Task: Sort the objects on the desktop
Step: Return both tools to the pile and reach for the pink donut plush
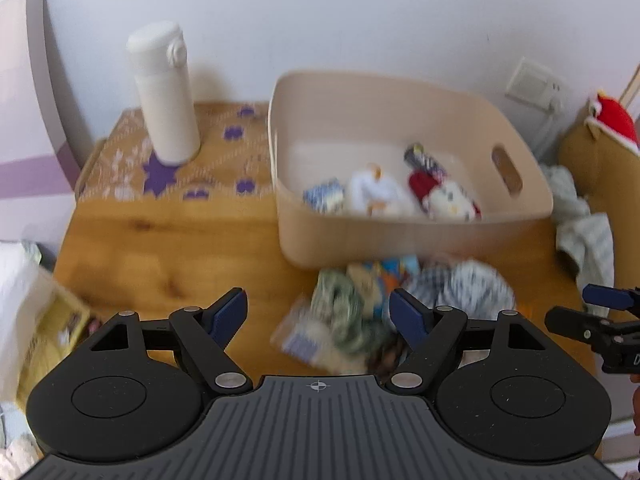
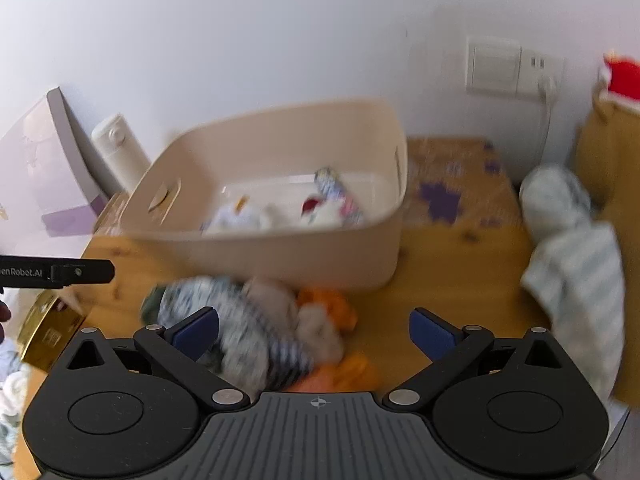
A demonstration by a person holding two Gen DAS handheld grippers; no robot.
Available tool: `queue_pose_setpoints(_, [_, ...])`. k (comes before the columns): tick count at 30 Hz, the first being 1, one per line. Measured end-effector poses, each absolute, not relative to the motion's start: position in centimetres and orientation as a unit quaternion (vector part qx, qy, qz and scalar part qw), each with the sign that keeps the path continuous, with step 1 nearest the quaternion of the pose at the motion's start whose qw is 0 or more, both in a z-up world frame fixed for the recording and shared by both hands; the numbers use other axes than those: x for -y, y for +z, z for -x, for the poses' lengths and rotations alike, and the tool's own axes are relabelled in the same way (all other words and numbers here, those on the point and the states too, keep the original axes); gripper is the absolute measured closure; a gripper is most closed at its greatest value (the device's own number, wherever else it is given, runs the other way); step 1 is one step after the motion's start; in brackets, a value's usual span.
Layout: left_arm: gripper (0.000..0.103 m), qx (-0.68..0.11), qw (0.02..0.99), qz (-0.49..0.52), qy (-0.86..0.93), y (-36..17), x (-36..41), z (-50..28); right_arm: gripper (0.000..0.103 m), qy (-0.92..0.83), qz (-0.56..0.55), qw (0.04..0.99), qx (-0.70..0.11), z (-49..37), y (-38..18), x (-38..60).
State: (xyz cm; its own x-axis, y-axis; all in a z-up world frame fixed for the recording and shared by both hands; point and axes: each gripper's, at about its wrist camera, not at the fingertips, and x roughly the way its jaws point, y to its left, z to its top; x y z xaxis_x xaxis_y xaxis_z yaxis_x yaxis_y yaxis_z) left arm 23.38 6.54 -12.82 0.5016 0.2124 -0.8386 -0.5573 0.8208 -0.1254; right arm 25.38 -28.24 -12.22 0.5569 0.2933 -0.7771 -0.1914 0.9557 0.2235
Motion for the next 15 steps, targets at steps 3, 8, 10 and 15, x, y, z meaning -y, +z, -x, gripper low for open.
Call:
queue_pose_setpoints(3, [0.024, -0.458, 0.838, 0.193, 0.226, -13.8, -5.9, -22.2, 0.0, 0.135, -0.071, 0.871, -0.467, -24.0, -13.3, 28.0])
queue_pose_setpoints(8, [0.024, -0.478, 0.826, 0.206, 0.217, -15.1, -5.1, -20.8, 0.0, 0.126, -0.099, 0.859, -0.485, -22.2, -15.0, 27.7])
queue_pose_setpoints(10, [0.024, -0.484, 0.822, 0.21, 0.215, -15.5, -4.9, -20.5, 0.0, 0.123, -0.106, 0.854, -0.494, -21.6, -15.6, 27.5])
queue_pose_setpoints(15, [0.024, -0.501, 0.805, 0.239, 0.207, -16.5, -4.3, -19.5, 0.0, 0.128, -0.114, 0.843, -0.51, -20.9, -16.6, 26.7])
